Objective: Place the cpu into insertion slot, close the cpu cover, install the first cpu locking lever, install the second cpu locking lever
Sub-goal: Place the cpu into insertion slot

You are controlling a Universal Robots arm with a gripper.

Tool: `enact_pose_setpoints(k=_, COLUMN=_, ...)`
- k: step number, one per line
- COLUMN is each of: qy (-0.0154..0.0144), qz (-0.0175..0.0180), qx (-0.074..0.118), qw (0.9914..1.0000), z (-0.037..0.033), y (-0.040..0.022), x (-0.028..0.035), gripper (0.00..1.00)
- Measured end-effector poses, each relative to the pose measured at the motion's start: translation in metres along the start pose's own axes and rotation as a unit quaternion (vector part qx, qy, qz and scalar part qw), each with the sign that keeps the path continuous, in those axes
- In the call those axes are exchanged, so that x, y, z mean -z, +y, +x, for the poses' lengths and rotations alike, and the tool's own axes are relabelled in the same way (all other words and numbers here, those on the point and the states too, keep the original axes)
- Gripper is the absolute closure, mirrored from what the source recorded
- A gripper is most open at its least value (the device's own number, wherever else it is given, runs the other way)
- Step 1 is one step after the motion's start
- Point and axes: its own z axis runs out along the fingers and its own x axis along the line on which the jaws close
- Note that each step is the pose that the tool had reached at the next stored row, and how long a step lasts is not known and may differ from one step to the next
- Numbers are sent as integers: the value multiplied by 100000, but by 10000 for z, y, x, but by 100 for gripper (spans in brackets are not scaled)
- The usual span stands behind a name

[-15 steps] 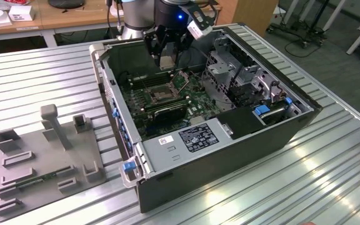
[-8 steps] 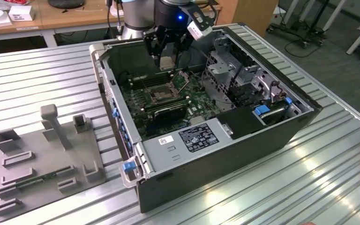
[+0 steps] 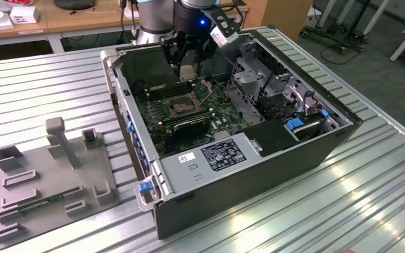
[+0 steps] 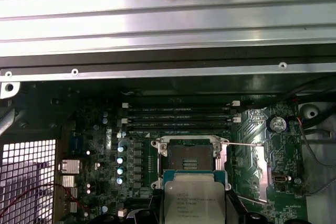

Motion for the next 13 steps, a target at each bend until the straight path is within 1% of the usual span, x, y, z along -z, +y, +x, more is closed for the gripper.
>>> enact_pose_setpoints(k=3, qy=-8, qz=-15, qx=-1, qw=100000, z=0, y=0, x=-3, gripper=46)
enact_pose_setpoints(k=7, qy=-10, qz=-18, qx=0, qw=100000, z=-1, y=-3, x=-32, gripper=46)
enact_pose_setpoints(k=13, qy=-10, qz=-17, qx=0, qw=100000, z=-1, y=-3, x=-38, gripper=46)
